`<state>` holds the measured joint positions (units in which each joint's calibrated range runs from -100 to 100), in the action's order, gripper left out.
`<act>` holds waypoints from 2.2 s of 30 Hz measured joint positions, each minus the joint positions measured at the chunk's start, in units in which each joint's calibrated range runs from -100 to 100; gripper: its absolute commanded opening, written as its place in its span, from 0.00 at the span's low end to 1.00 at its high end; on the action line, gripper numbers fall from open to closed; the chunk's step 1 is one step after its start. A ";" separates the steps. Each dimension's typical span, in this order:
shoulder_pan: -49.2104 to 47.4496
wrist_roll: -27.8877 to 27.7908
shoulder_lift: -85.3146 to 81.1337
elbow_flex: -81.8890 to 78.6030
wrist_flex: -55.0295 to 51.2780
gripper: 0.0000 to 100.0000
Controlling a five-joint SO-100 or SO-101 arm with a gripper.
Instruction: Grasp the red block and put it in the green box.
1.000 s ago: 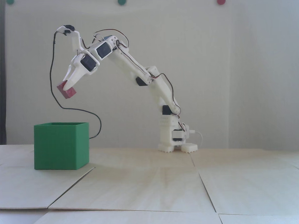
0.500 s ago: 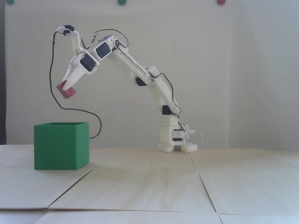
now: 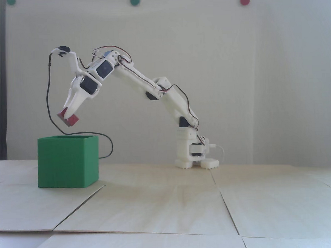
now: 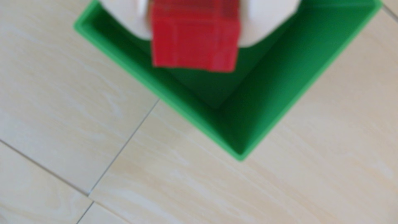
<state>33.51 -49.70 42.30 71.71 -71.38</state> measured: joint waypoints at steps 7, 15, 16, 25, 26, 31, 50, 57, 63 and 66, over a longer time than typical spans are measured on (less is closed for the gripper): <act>-0.08 0.00 0.00 0.09 0.00 0.15; -0.08 0.00 0.00 0.09 0.08 0.04; -0.08 0.00 0.00 0.09 0.08 0.04; -1.15 0.00 -3.49 -3.31 -2.00 0.02; -1.99 0.05 -5.73 -6.09 -3.16 0.02; -7.72 0.15 -22.42 -28.56 -3.74 0.02; -34.62 0.00 -96.14 -153.80 48.84 0.02; -40.89 1.13 -108.59 -168.31 51.58 0.02; -45.24 5.09 -119.05 -169.11 32.70 0.03; -46.62 6.68 -124.28 -169.11 23.88 0.03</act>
<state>-13.11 -43.03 -81.98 -97.40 -47.50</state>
